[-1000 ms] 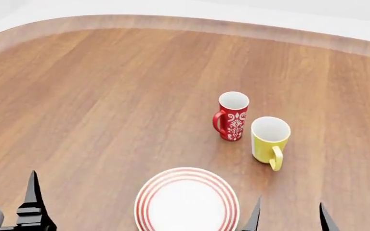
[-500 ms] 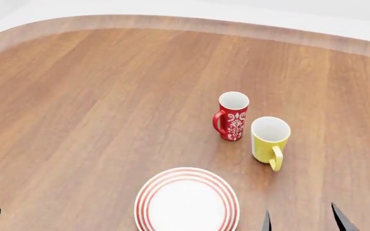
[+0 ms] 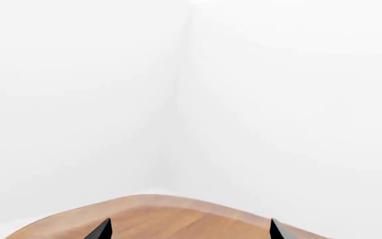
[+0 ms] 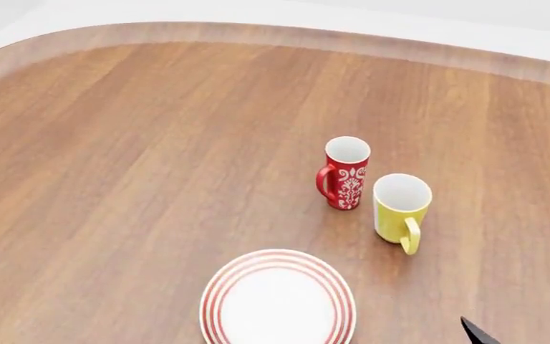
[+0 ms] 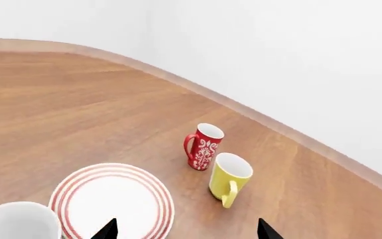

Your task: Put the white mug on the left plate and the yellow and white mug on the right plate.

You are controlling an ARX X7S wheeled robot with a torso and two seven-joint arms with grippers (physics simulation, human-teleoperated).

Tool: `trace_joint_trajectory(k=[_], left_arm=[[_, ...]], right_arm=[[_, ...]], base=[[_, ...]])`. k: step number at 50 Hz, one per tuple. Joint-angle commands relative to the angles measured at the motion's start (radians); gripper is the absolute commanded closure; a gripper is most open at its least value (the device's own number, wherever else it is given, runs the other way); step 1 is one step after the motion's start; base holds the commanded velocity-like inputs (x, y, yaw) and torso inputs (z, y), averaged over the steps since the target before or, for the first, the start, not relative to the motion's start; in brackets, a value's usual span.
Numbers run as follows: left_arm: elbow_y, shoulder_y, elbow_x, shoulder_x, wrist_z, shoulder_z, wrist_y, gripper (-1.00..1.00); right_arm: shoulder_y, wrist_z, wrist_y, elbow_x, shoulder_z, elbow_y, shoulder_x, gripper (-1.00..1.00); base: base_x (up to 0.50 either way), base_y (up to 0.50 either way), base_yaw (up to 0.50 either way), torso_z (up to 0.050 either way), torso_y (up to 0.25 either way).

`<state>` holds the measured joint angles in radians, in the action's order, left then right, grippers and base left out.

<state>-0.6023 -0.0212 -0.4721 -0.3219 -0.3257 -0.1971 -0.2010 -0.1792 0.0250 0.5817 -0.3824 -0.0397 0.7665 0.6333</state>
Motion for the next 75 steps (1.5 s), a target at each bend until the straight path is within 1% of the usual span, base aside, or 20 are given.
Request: trace_joint_trajectory(k=[1, 8, 24, 31, 36, 49, 52, 59, 65, 75], left_arm=[[-0.011, -0.002, -0.015, -0.007, -0.01, -0.013, -0.004, -1.0], [-0.013, -0.003, -0.021, -0.009, -0.013, -0.016, -0.004, -1.0], [-0.015, -0.009, -0.03, -0.013, -0.019, -0.021, -0.001, -1.0], [-0.016, -0.01, -0.032, -0.015, -0.022, -0.021, -0.001, -1.0], [-0.019, -0.011, -0.036, -0.017, -0.024, -0.023, -0.001, -1.0], [-0.015, -0.012, -0.031, -0.014, -0.027, -0.008, 0.003, -1.0], [-0.016, -0.017, -0.025, -0.013, -0.024, 0.002, 0.005, -1.0], [-0.016, -0.02, -0.03, -0.016, -0.027, -0.004, 0.008, -1.0], [-0.018, -0.023, -0.031, -0.018, -0.029, -0.003, 0.007, -1.0], [-0.021, -0.021, -0.036, -0.022, -0.036, -0.004, 0.003, -1.0]], right_arm=[[-0.054, -0.075, 0.003, -0.054, -0.023, 0.046, 0.061, -1.0], [-0.077, -0.102, 0.002, -0.059, -0.02, 0.058, 0.092, -1.0], [-0.128, -0.203, -0.059, -0.071, -0.013, 0.015, 0.145, -1.0], [-0.136, -0.225, -0.046, -0.062, 0.007, 0.023, 0.178, -1.0], [-0.068, -0.246, -0.008, -0.075, 0.043, -0.001, 0.188, -1.0], [0.11, -0.32, 0.008, -0.074, 0.16, -0.133, 0.151, -1.0], [0.191, -0.35, 0.003, -0.068, 0.206, -0.202, 0.114, -1.0], [0.29, -0.405, -0.014, -0.05, 0.283, -0.318, 0.057, -1.0], [0.304, -0.424, -0.024, -0.022, 0.336, -0.351, 0.041, -1.0], [0.308, -0.445, -0.01, 0.005, 0.389, -0.358, 0.052, -1.0]], base=[[0.0, 0.0, 0.0, 0.0, 0.0], [0.0, 0.0, 0.0, 0.0, 0.0], [0.0, 0.0, 0.0, 0.0, 0.0], [0.0, 0.0, 0.0, 0.0, 0.0], [0.0, 0.0, 0.0, 0.0, 0.0], [0.0, 0.0, 0.0, 0.0, 0.0], [0.0, 0.0, 0.0, 0.0, 0.0], [0.0, 0.0, 0.0, 0.0, 0.0], [0.0, 0.0, 0.0, 0.0, 0.0], [0.0, 0.0, 0.0, 0.0, 0.0]])
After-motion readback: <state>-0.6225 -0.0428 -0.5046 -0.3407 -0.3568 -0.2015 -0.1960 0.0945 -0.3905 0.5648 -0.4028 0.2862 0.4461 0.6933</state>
